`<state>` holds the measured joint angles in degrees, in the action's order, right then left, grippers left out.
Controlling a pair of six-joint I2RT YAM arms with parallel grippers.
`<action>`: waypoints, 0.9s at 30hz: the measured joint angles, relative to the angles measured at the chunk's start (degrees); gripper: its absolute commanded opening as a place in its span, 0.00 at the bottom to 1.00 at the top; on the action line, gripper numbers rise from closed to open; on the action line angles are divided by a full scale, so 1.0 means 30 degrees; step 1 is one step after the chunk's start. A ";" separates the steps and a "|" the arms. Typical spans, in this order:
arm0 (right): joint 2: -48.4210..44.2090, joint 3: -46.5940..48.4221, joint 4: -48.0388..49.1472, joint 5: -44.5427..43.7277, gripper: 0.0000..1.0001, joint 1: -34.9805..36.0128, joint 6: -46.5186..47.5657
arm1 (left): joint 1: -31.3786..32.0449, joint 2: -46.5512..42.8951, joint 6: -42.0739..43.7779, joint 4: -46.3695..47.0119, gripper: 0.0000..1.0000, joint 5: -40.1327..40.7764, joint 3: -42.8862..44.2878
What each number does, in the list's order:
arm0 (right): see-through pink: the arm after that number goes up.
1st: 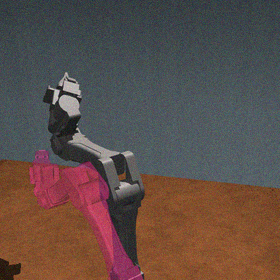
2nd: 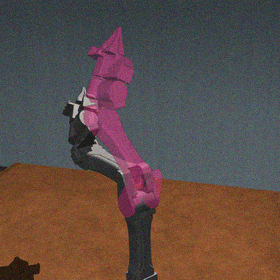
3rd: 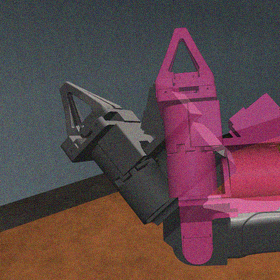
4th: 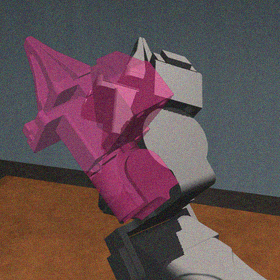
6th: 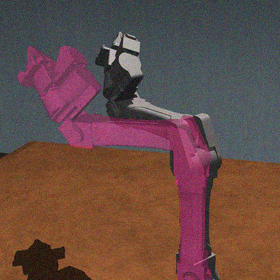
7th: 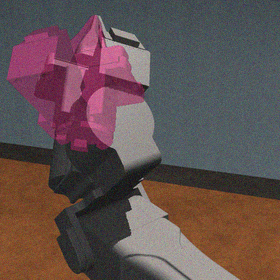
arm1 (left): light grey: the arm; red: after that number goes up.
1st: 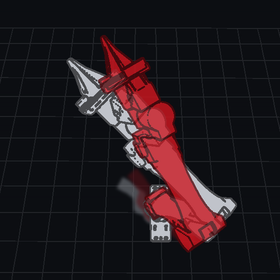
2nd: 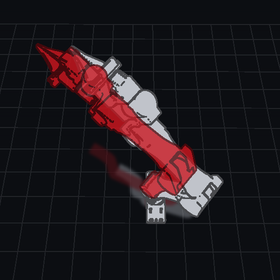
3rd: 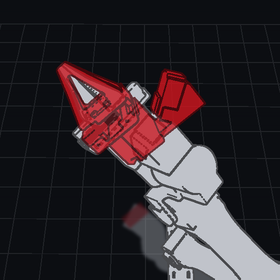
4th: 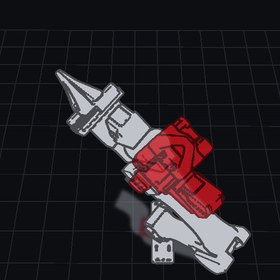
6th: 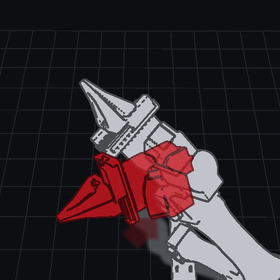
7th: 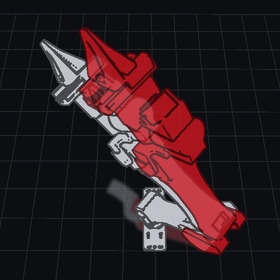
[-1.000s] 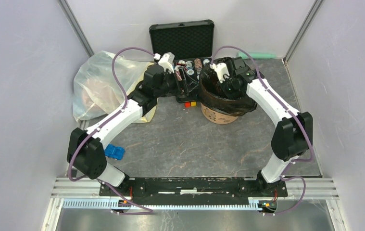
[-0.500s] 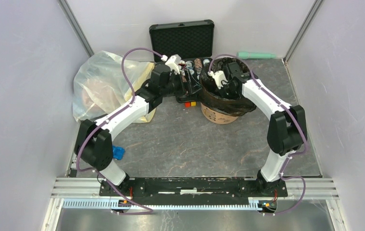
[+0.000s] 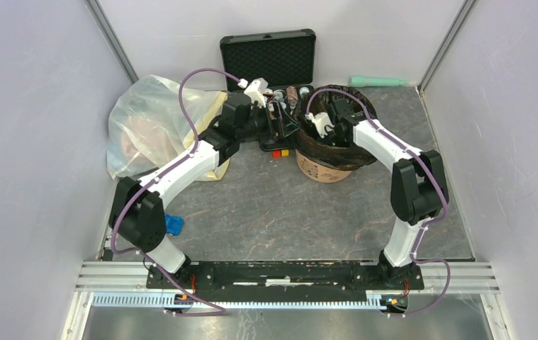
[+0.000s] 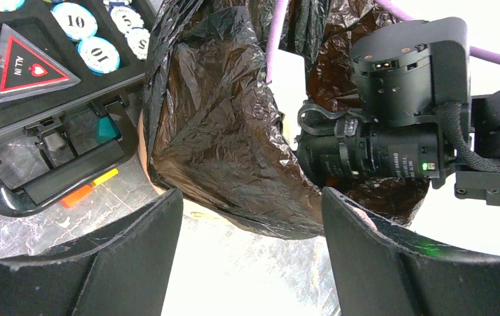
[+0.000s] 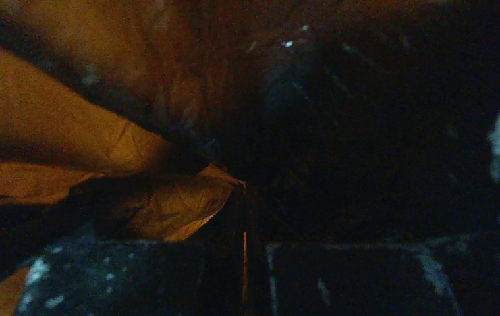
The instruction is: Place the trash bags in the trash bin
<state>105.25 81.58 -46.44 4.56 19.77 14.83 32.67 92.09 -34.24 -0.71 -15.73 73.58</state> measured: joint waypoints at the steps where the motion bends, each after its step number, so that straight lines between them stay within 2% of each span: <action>1: 0.0058 0.0000 0.0080 0.0022 0.00 0.0000 0.0000 | 0.0000 -0.0036 0.0000 0.0000 0.83 0.0000 0.0000; 27: 0.0029 -0.0525 0.0233 -0.0204 0.00 -0.0007 -0.0160 | 0.0000 -0.0401 0.0007 -0.0452 0.84 0.0073 0.0058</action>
<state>105.34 80.01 -45.74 3.95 19.75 14.35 32.67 90.89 -34.22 -2.07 -15.51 73.76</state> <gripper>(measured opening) 0.006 0.842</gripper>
